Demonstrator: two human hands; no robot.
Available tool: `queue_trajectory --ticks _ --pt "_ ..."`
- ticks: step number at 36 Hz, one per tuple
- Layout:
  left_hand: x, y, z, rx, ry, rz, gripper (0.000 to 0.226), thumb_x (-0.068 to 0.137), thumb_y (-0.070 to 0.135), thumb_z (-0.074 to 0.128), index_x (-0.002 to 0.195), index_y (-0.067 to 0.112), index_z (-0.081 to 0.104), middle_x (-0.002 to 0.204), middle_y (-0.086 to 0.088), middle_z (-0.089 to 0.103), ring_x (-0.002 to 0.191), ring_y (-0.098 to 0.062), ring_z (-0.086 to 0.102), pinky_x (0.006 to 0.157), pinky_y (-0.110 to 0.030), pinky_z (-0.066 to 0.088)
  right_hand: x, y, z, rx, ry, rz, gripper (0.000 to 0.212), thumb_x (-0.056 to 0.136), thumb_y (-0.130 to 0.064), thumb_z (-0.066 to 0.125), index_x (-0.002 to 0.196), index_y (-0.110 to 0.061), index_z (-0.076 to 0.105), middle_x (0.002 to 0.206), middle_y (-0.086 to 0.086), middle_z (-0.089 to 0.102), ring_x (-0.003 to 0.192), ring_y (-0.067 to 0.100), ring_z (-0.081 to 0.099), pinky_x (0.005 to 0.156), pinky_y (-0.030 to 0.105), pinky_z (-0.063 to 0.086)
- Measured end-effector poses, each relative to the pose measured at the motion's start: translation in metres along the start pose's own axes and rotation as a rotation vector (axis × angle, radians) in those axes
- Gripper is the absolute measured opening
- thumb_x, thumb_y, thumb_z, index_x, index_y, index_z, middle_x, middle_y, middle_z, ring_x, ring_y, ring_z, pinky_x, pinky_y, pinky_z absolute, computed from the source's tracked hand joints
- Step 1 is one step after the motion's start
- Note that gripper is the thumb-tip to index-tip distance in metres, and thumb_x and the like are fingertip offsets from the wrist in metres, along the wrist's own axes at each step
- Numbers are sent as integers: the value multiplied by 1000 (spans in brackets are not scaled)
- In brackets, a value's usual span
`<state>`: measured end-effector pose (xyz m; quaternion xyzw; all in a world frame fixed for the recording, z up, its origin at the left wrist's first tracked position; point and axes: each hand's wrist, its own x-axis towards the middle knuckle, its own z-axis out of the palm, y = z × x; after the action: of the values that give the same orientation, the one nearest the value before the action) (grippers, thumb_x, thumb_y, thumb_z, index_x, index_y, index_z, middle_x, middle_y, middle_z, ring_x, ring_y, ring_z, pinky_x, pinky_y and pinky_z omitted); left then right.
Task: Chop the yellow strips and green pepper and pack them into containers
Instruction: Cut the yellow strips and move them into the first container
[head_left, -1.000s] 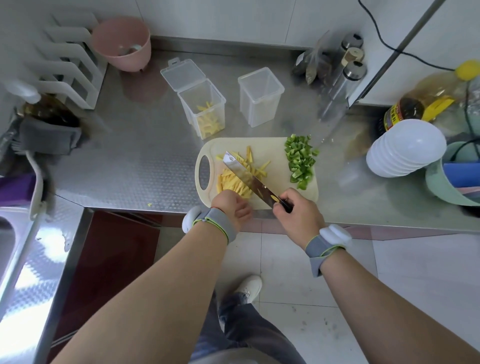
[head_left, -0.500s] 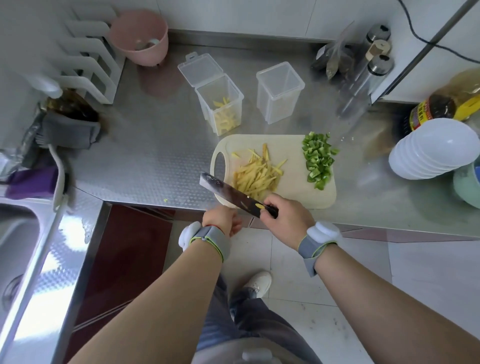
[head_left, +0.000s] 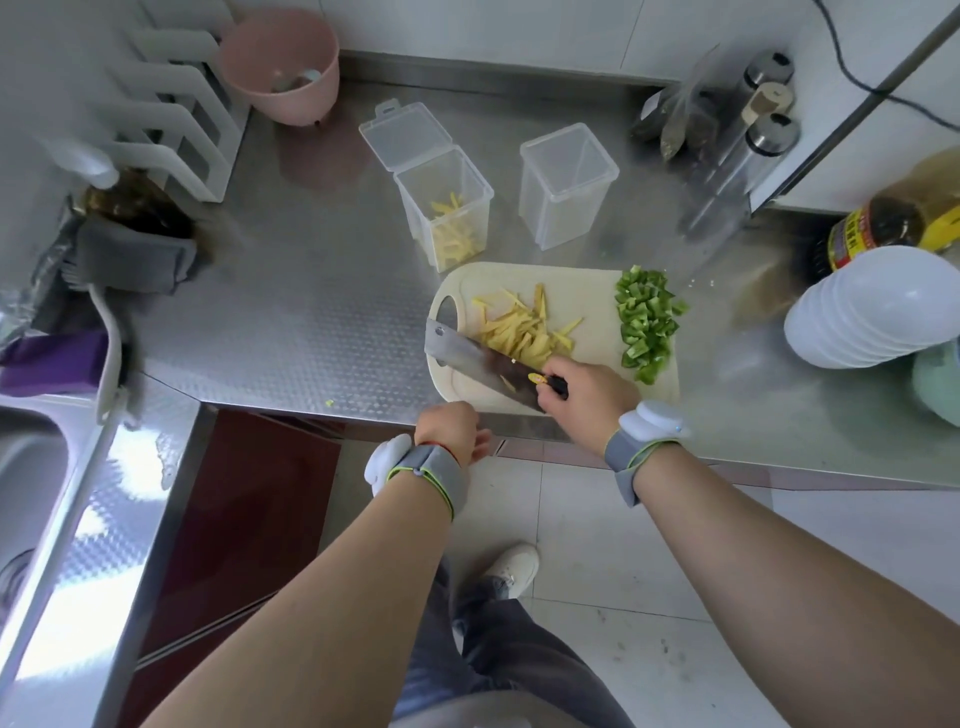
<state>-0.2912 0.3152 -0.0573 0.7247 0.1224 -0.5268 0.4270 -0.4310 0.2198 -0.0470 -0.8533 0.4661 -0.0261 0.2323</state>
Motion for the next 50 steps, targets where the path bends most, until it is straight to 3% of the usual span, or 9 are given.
queue_trajectory --ticks 4,12,13,16,22,26,34,42,50 --pt "8 6 0 60 6 34 19 91 -2 36 82 7 49 71 -7 53 33 -11 55 39 -20 41 -2 -4 4 41 -4 -18 17 83 -43 51 89 -28 46 67 -8 52 65 24 50 51 28 34" --pt "4 19 -3 136 58 114 14 80 5 41 71 10 51 49 -8 58 50 -24 54 50 -26 46 -7 -1 -13 235 65 137 11 84 -42 53 85 -31 49 63 -4 57 59 22 53 52 30 40" --pt "1 23 -1 178 68 150 9 74 11 43 73 13 52 59 -10 61 55 -26 56 56 -29 49 -8 1 -16 274 99 177 10 85 -40 54 84 -30 50 65 -4 59 61 22 54 53 31 41" --pt "-3 28 0 415 78 278 36 67 29 52 103 22 53 92 -4 60 78 -26 61 76 -39 55 -12 6 -21 359 228 299 13 88 -33 54 85 -20 54 67 -1 58 63 24 51 55 32 39" --pt "6 49 11 886 106 630 65 70 10 56 132 25 41 132 -3 41 117 -27 46 97 -38 43 -30 12 -15 397 377 527 22 91 -29 51 71 -23 44 55 -5 48 51 10 43 44 24 24" --pt "17 58 16 1040 17 771 77 70 23 63 141 26 31 143 -1 33 129 -26 35 103 -40 36 -41 10 -1 437 417 653 15 93 -30 51 89 -18 58 65 -1 56 63 25 46 54 30 28" --pt "44 65 25 1249 -77 887 88 74 57 58 148 26 20 158 -1 13 144 -26 14 114 -42 18 -54 -2 23 522 457 829 11 93 -32 51 92 -24 60 68 -4 59 67 20 49 59 26 29" --pt "61 58 33 1276 -202 1042 84 84 52 49 151 18 13 160 2 8 146 -17 0 117 -36 9 -46 -17 39 601 549 983 13 91 -35 53 93 -25 62 76 3 69 78 25 61 65 28 37" --pt "69 44 37 1203 -178 1151 90 75 62 38 149 16 15 158 -1 16 146 -17 5 118 -40 11 -37 -21 36 603 519 946 13 91 -35 52 89 -25 60 72 4 68 73 25 60 65 32 43"
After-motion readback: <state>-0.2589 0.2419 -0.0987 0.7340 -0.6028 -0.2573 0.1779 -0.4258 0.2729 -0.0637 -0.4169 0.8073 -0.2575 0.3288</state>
